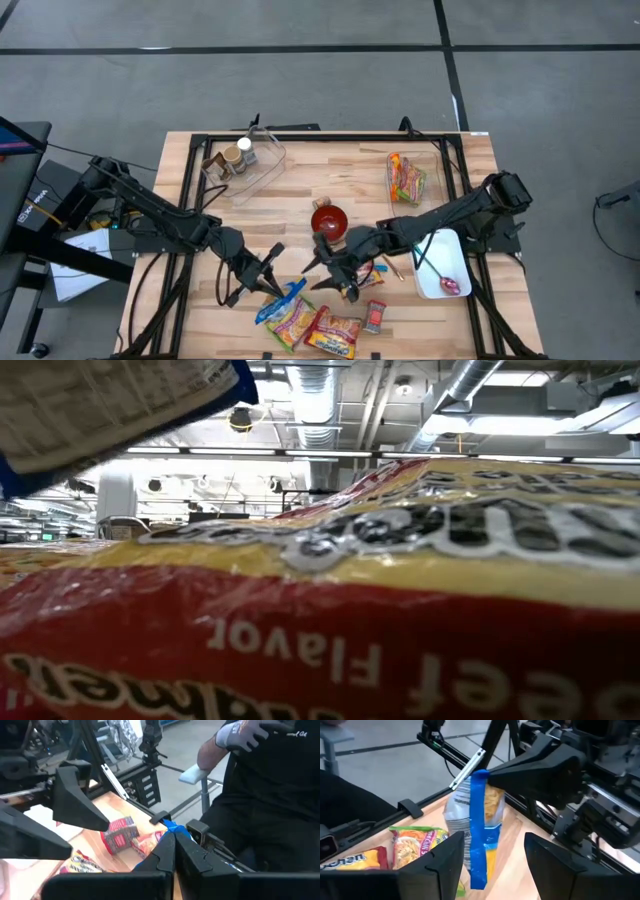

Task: Pick & Place Food Item
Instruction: Put the blue noodle pack into the right transparent bin

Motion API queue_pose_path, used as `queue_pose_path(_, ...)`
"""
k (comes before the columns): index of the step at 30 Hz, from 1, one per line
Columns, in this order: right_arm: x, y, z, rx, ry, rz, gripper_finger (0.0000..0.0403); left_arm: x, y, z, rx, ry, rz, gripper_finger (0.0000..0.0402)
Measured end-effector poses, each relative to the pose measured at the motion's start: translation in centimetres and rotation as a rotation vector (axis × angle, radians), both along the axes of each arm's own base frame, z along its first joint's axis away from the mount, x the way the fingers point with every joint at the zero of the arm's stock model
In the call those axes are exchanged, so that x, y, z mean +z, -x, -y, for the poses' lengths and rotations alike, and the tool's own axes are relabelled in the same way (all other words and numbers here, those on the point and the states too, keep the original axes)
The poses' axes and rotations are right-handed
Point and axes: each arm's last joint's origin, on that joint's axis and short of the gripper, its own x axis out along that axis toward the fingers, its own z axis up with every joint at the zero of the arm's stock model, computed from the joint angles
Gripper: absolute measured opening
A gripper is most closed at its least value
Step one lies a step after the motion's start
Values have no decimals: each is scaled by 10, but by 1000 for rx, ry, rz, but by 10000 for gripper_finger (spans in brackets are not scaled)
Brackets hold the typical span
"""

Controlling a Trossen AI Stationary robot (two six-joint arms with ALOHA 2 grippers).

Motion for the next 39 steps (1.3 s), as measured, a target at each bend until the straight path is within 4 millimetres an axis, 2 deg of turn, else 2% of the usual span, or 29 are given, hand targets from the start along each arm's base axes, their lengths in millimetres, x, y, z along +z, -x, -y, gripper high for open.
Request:
queue_pose_path(6,2,0,-2,39,-31,11,201,1,-1,1,1,11,14,0)
queue_pose_path(10,-7,-5,-4,44,-28,-11,201,2,-2,1,1,16,23,0)
queue_pose_path(16,-15,-29,-12,62,-23,-26,201,2,-2,1,2,20,24,0)
queue_pose_path(19,-9,-34,-13,61,-27,-11,201,2,-1,2,-4,19,24,0)
queue_pose_path(39,-10,-34,-14,73,-52,-37,192,6,-1,4,-11,29,66,0)
